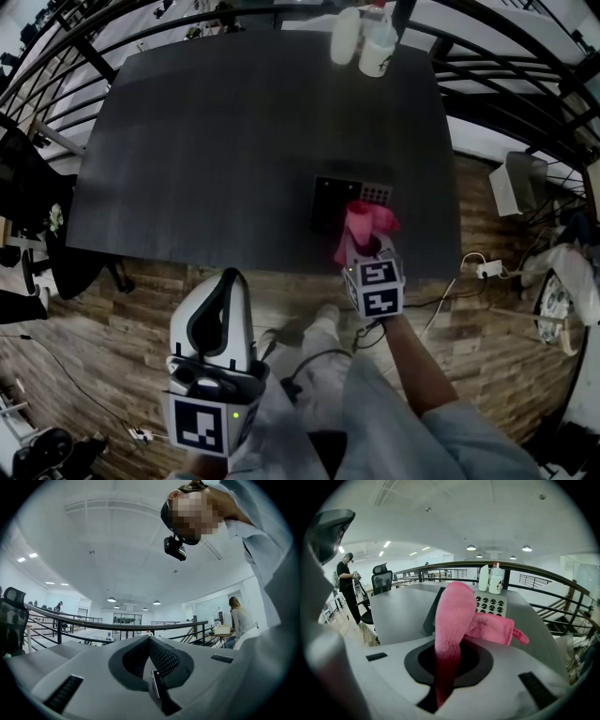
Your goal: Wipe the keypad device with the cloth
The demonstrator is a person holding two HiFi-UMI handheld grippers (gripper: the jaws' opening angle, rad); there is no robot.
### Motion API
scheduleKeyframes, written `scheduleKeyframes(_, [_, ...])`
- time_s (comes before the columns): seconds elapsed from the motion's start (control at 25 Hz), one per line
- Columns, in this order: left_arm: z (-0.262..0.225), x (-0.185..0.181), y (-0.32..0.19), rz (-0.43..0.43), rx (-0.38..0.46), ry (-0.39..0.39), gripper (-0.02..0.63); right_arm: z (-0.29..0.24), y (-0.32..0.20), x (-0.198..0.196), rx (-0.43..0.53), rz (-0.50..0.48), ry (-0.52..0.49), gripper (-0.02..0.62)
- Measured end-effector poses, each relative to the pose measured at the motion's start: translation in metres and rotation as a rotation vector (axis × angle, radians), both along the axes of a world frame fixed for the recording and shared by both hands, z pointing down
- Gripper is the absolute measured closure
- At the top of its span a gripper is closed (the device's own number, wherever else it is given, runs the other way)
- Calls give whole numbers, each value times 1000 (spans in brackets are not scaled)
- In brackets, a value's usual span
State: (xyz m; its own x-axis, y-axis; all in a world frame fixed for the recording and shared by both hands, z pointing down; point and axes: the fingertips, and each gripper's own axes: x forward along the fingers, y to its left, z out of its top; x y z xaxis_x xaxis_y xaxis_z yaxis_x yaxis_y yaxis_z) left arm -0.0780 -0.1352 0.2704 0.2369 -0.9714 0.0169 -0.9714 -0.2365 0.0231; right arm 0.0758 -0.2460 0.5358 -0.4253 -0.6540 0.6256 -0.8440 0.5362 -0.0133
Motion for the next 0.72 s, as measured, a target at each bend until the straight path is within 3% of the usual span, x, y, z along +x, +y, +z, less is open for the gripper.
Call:
scheduleKeyframes(0.44, [0,-10,5,-21,0,-2,598,8,12,-42,-23,-119,24,566])
scheduleKeyframes(0.72, [0,-10,5,-5,8,7,598,11,11,-20,-28,-69,35,566])
